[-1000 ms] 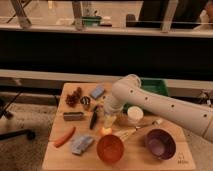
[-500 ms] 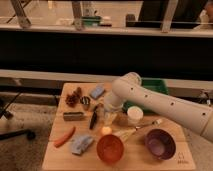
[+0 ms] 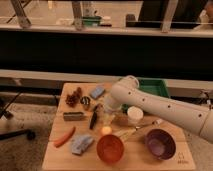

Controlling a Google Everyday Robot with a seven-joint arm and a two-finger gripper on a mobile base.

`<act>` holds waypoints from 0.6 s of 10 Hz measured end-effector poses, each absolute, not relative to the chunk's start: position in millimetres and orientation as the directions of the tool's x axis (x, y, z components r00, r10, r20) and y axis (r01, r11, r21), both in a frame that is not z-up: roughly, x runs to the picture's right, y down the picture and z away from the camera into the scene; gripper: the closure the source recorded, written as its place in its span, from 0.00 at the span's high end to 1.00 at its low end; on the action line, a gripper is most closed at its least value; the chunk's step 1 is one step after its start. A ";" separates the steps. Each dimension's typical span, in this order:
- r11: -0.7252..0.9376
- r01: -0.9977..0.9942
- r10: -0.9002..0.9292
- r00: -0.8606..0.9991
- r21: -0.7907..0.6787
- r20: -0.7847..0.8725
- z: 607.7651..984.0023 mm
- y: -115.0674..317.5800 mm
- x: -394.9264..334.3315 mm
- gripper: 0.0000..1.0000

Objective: Place brush in purple bowl

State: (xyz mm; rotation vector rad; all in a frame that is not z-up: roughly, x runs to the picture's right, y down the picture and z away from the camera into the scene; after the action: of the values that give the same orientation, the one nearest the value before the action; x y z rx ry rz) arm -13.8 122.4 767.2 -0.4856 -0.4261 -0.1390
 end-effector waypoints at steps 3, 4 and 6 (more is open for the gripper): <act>0.891 0.228 -0.054 0.912 -0.393 0.406 779.9 119.1 -27.8 0.80; 0.893 0.231 -0.065 0.914 -0.385 0.400 783.4 117.5 -31.3 0.80; 0.896 0.246 -0.091 0.917 -0.371 0.388 792.8 114.0 -39.6 0.80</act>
State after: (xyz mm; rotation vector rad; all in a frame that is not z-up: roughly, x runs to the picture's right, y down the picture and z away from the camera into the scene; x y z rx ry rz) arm -39.6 114.0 792.8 -0.4279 -0.3729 -0.1793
